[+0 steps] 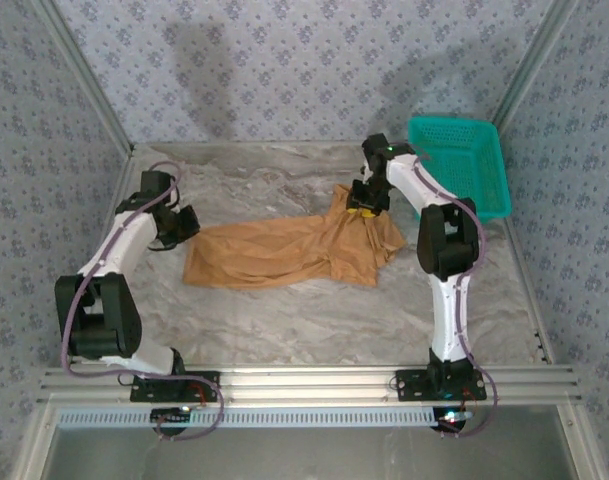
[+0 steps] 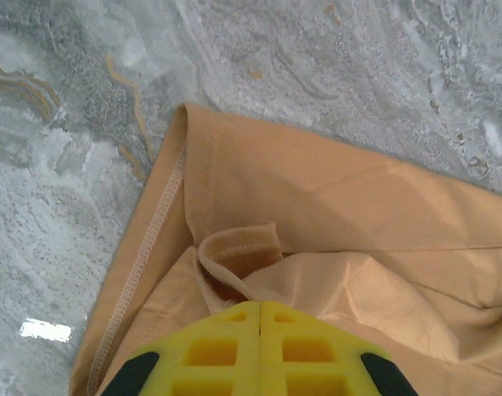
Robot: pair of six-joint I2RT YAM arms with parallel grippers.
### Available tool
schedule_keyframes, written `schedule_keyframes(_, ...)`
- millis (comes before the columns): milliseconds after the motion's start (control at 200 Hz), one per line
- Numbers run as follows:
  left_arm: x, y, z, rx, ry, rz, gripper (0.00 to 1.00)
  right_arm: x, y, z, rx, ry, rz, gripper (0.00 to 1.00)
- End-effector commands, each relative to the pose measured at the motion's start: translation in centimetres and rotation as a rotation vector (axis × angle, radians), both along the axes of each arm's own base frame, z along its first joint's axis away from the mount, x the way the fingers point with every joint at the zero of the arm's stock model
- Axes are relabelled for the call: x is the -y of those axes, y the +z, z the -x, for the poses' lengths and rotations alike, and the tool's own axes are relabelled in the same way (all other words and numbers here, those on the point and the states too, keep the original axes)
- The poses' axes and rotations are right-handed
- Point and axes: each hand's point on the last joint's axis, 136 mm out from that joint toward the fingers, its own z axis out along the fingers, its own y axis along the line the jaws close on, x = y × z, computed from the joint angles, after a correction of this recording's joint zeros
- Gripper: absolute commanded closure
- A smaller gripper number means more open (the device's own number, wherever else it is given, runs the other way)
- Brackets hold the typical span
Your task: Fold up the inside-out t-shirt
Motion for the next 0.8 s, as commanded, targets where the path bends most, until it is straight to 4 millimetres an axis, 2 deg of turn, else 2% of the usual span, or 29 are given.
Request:
schedule_keyframes(0,0.2,1.6,-1.0,0.078,0.004,-0.001,1.0,1.4,3.9,4.4,0.049,0.025,0.037,0.56)
schedule_keyframes(65,0.4,1.8,-0.9,0.084,-0.001,0.003,1.0,2.0,3.1,7.4,0.052,0.019,0.04,0.55)
schedule_keyframes(135,0.6,2.0,-0.7,0.086,-0.005,0.008,1.0,2.4,1.1,11.0,0.022,0.024,0.045,0.55)
schedule_keyframes(185,0.7,2.1,-0.6,0.088,-0.009,0.007,1.0,2.6,0.0,12.8,0.009,0.021,0.048,0.57)
schedule_keyframes(205,0.7,2.1,-0.5,0.088,-0.012,0.007,1.0,2.9,-1.1,14.1,-0.016,0.02,0.056,0.57)
schedule_keyframes(290,0.8,2.2,-0.3,0.085,-0.018,0.004,1.0,3.2,-3.1,16.0,-0.039,0.01,0.051,0.6)
schedule_keyframes(395,0.8,2.0,0.1,0.081,-0.019,0.002,1.0,3.2,-4.6,16.8,-0.066,0.011,0.051,0.6)
schedule_keyframes(690,0.6,1.7,0.6,0.073,-0.013,-0.004,1.0,2.8,-7.1,16.8,-0.108,0.02,0.058,0.6)
schedule_keyframes(745,0.6,1.7,0.7,0.07,-0.013,-0.004,1.0,2.7,-7.4,16.8,-0.117,0.019,0.05,0.64)
schedule_keyframes(794,0.6,1.7,0.7,0.072,-0.013,-0.004,1.0,2.6,-7.7,16.8,-0.126,0.014,0.044,0.75)
